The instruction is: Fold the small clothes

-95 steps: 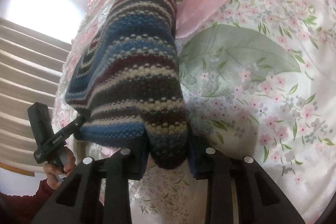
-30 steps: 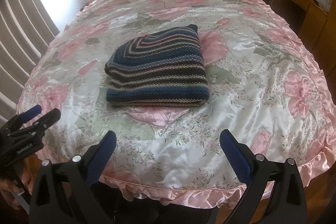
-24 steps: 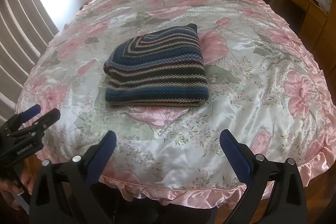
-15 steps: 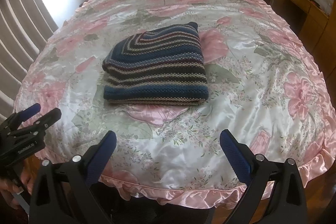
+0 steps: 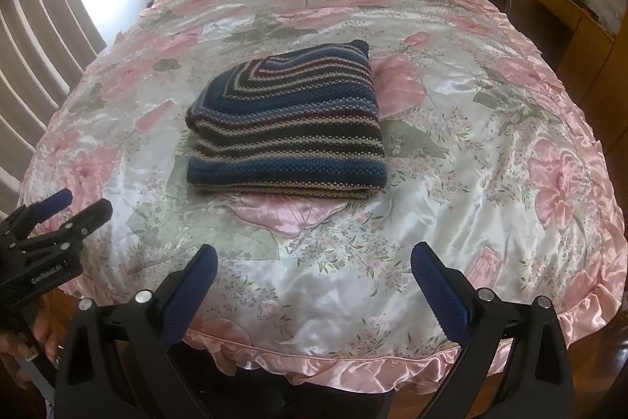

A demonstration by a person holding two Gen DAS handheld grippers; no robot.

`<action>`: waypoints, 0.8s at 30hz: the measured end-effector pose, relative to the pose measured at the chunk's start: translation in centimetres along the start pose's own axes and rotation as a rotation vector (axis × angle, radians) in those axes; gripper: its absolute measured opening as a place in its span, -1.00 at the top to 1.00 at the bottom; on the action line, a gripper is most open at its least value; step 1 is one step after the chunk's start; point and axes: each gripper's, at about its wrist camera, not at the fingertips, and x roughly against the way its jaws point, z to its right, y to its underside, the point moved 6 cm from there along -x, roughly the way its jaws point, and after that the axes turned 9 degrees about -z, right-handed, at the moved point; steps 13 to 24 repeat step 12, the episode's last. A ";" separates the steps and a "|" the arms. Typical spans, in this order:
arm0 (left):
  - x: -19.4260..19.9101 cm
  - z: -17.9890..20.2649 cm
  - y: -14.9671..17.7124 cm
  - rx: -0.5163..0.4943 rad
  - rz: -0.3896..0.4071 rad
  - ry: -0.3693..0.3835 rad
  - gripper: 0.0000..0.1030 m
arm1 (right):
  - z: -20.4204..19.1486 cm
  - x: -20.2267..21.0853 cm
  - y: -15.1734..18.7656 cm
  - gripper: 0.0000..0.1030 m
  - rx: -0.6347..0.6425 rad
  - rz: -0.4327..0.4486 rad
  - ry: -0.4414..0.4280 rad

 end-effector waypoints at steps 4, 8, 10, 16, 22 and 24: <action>0.0 0.0 0.0 0.000 -0.003 -0.002 -0.74 | 0.1 -0.1 0.1 -0.93 0.000 -0.006 0.004; 0.0 -0.1 -0.1 0.001 -0.004 -0.004 -0.74 | 0.1 -0.1 0.1 -0.93 -0.004 -0.007 0.005; 0.0 -0.1 -0.1 -0.002 -0.002 -0.004 -0.74 | 0.0 -0.1 0.1 -0.93 -0.002 -0.007 0.005; 0.0 -0.1 -0.1 -0.002 -0.002 -0.005 -0.74 | 0.0 -0.1 0.1 -0.93 -0.002 -0.007 0.004; 0.0 -0.1 -0.1 -0.002 -0.002 -0.005 -0.74 | 0.0 -0.1 0.1 -0.93 -0.002 -0.007 0.004; 0.0 -0.1 -0.1 -0.002 -0.002 -0.005 -0.74 | 0.0 -0.1 0.1 -0.93 -0.002 -0.007 0.004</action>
